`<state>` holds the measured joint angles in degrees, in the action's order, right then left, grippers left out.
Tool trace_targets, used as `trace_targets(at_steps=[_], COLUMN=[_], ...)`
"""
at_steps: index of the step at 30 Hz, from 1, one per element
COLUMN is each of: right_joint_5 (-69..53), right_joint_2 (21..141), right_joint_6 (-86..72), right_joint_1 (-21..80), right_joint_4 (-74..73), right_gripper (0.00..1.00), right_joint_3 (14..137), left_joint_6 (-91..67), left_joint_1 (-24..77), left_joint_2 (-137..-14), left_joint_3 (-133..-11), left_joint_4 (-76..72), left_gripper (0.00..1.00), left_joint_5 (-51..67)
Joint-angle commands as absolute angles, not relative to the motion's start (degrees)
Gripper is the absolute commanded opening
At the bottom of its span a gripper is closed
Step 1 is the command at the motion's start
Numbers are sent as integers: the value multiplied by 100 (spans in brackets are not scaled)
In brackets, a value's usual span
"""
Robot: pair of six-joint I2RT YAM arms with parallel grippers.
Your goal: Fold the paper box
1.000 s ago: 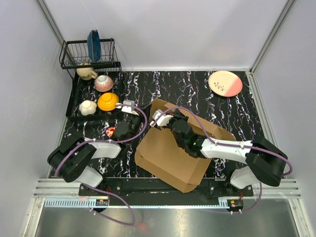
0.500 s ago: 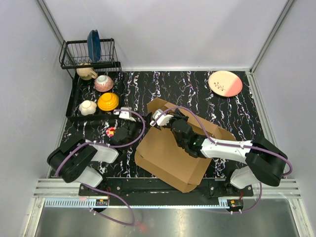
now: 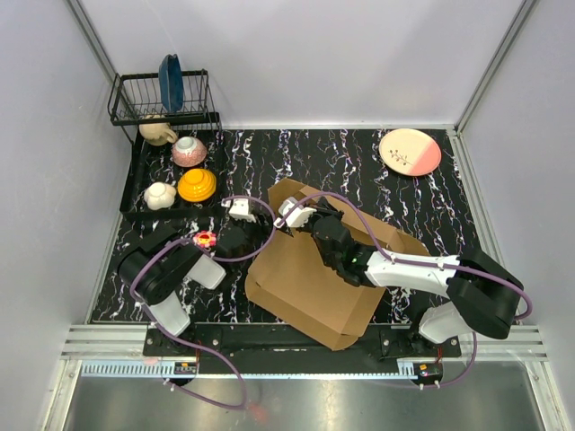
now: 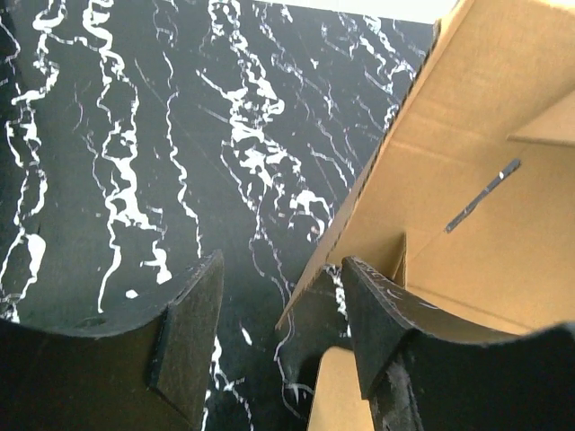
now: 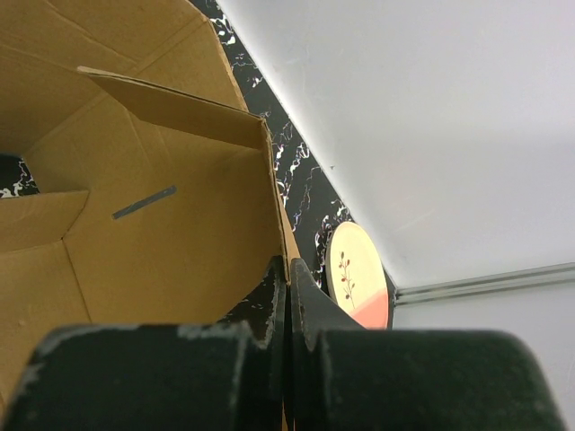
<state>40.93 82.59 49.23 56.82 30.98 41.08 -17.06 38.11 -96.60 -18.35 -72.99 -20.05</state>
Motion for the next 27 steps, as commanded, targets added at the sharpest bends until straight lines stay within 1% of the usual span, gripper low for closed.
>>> trace_targets(at_steps=[1,5,8,9,13,18,22,23,26,27], right_joint_5=[3999,3981,3964,3964,3973,4017,4043,4043,4069,4078], right_joint_2=[8367,8394,8429,8446,8490,8552,8596,8604,8639,8666], right_joint_6=[4333,4315,4315,4315,4359,4403,4412,4412,4438,4465], right_joint_1=[5634,5634,5634,5634,5634,5634,5634,5634,5634,5634], right_joint_4=[2566,2549,2549,2549,2549,2549,2549,2549,2549,2549], right_gripper=[0,0,0,0,0,0,0,0,0,0], right_joint_3=[4061,4078,4087,4087,4104,4122,4140,4148,4140,4148], left_joint_6=[-1608,-1644,-1678,-1714,-1775,-1793,-1828,-1854,-2047,-2152], left_joint_1=[3718,3647,3630,3630,3630,3630,3630,3630,3630,3630], left_joint_2=[-9800,-9940,-10046,-10081,-10046,-9765,-9493,-9379,-9186,-9150], left_joint_3=[-2179,-2329,-2391,-2399,-2364,-2285,-2259,-2250,-2206,-2189], left_joint_4=[-9545,-9536,-9536,-9536,-9545,-9492,-9396,-9387,-9352,-9343], left_gripper=[59,59,47,38,26,21,13,9,2,1], left_joint_5=[-1881,-1688,-1591,-1573,-1450,-1336,-1204,-1143,-1029,-994])
